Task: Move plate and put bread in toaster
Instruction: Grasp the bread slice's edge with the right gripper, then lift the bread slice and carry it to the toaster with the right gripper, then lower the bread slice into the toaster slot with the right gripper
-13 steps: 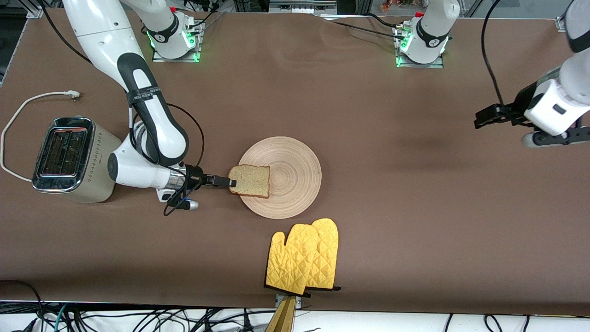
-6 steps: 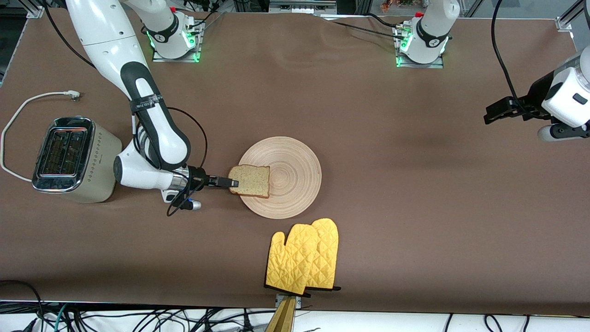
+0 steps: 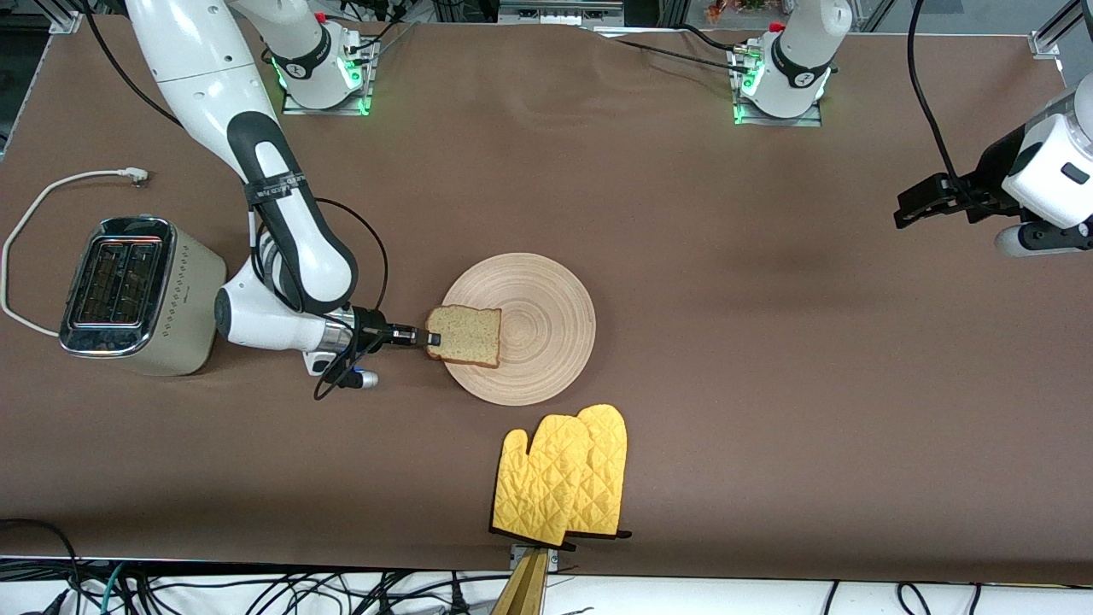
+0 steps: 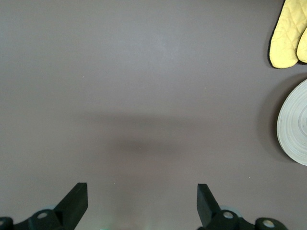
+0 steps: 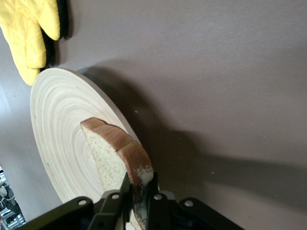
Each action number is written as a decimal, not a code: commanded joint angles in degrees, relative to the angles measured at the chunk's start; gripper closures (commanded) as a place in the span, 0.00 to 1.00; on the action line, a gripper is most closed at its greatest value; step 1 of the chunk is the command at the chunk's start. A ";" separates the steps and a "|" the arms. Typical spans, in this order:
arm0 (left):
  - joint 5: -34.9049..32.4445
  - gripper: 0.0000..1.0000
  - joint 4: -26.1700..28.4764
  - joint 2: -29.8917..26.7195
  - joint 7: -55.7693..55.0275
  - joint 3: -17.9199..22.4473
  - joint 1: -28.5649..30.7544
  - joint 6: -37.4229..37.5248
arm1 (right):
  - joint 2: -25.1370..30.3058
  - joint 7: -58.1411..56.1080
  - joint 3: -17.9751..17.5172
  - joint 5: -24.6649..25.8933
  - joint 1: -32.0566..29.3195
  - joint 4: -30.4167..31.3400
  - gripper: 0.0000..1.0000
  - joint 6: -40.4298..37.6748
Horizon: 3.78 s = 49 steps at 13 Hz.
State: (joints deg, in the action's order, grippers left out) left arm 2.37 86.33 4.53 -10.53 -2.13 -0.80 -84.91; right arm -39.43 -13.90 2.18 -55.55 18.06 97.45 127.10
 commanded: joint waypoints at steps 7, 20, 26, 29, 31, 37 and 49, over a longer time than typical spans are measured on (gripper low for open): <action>-0.79 0.00 -2.39 1.36 0.24 0.64 2.64 1.15 | 4.44 1.94 0.97 10.52 1.19 -2.96 1.00 -5.52; -1.32 0.00 -2.30 0.84 -0.11 0.38 2.64 2.29 | 16.40 2.32 27.24 46.47 0.75 -14.56 1.00 -43.68; -1.58 0.00 -2.39 0.75 -0.20 0.55 2.64 4.58 | 16.14 -10.96 37.44 52.72 0.57 -18.78 1.00 -44.57; -1.58 0.00 -2.39 0.75 -0.11 0.64 2.64 5.55 | 15.70 -12.90 40.52 53.26 0.48 -18.79 1.00 -43.96; -1.58 0.00 -2.39 0.75 -0.11 0.64 2.64 5.55 | 15.08 -12.91 40.88 53.61 0.05 -18.79 1.00 -42.65; -1.58 0.00 -2.39 0.75 -0.02 0.73 2.73 5.72 | 12.54 -11.24 41.06 54.32 -0.92 -18.79 1.00 -38.43; -1.58 0.00 -2.30 0.75 0.16 0.73 2.73 6.25 | 7.88 -6.22 40.53 51.68 -1.36 -18.52 1.00 -34.20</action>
State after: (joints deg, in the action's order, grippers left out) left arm 2.37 85.35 4.95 -10.54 -1.01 1.60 -79.89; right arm -30.75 -20.99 42.71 -2.60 16.80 79.77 92.91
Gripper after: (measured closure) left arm 0.000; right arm 0.930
